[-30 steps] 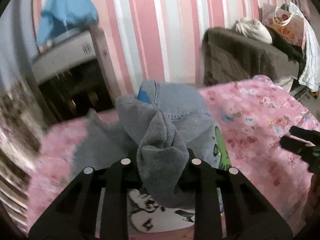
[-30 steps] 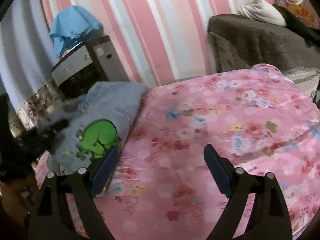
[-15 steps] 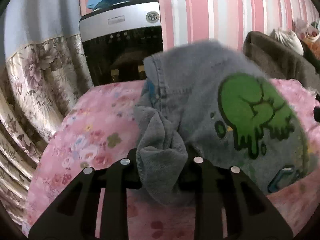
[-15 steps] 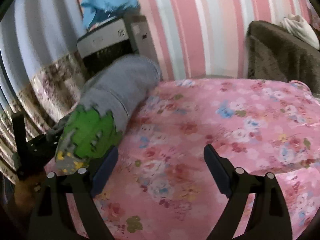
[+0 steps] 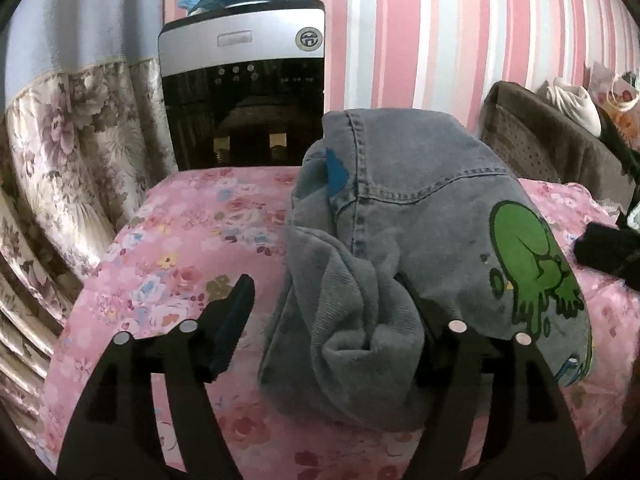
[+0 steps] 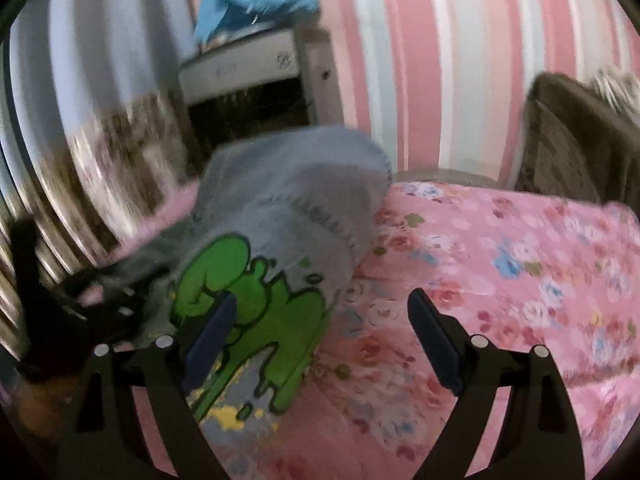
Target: Fold large clothes
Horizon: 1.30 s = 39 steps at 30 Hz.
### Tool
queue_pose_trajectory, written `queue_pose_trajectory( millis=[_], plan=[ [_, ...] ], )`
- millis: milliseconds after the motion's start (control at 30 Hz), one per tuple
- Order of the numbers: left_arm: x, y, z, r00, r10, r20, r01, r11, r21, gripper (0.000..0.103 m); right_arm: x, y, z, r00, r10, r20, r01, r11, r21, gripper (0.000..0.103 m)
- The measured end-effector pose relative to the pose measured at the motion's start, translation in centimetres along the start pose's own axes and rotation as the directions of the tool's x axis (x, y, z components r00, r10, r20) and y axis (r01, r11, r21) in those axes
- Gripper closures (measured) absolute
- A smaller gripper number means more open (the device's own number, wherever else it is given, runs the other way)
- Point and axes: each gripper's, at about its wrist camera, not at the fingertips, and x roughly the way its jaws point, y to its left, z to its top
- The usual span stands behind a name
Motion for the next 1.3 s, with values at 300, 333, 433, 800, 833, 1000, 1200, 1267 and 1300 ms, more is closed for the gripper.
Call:
queue_pose_trajectory(
  millis=[300, 333, 433, 800, 833, 1000, 1200, 1267, 1300],
  plan=[
    [1.5, 3.4, -1.0, 0.998, -0.024, -0.053, 0.018, 0.993, -0.113, 0.012, 6.3, 1.7, -0.4, 0.99, -0.068, -0.122, 0.06, 0.996, -0.067, 0.003],
    [1.2, 3.4, -0.9, 0.998, -0.029, -0.048, 0.024, 0.993, -0.117, 0.013, 6.1, 1.5, -0.3, 0.991, -0.062, -0.12, 0.054, 0.996, -0.069, 0.003],
    [-0.4, 3.8, 0.1, 0.998, -0.05, -0.024, 0.046, 0.988, -0.148, 0.013, 5.0, 0.3, 0.5, 0.992, -0.006, -0.123, 0.004, 1.0, -0.014, 0.003],
    [-2.6, -1.1, 7.8, 0.99, -0.089, 0.105, 0.094, 0.995, -0.042, 0.003, 3.4, -4.8, 7.3, 0.992, -0.101, 0.07, 0.094, 0.99, 0.104, 0.002],
    [-1.5, -2.0, 8.2, 0.991, -0.097, 0.093, 0.099, 0.995, -0.017, 0.003, 4.9, -5.1, 7.5, 0.993, -0.111, 0.043, 0.106, 0.989, 0.104, 0.002],
    [5.4, -4.1, 7.3, 0.995, 0.1, -0.021, -0.094, 0.975, 0.199, 0.003, 11.0, -4.2, 6.0, 0.987, -0.113, -0.112, 0.119, 0.992, 0.048, 0.002],
    [9.5, 0.8, 4.6, 0.993, 0.017, -0.119, -0.009, 0.998, 0.069, 0.003, 14.0, -3.3, 5.6, 0.985, -0.091, -0.145, 0.097, 0.995, 0.031, 0.003],
    [9.8, 1.3, 4.4, 0.992, -0.015, -0.122, 0.022, 0.998, 0.06, 0.003, 14.2, -2.8, 6.0, 0.984, -0.099, -0.147, 0.103, 0.994, 0.021, 0.002],
    [9.9, 1.6, 4.4, 0.992, -0.036, -0.123, 0.042, 0.998, 0.043, 0.003, 14.1, -2.8, 6.1, 0.985, -0.094, -0.142, 0.098, 0.995, 0.022, 0.002]
  ],
)
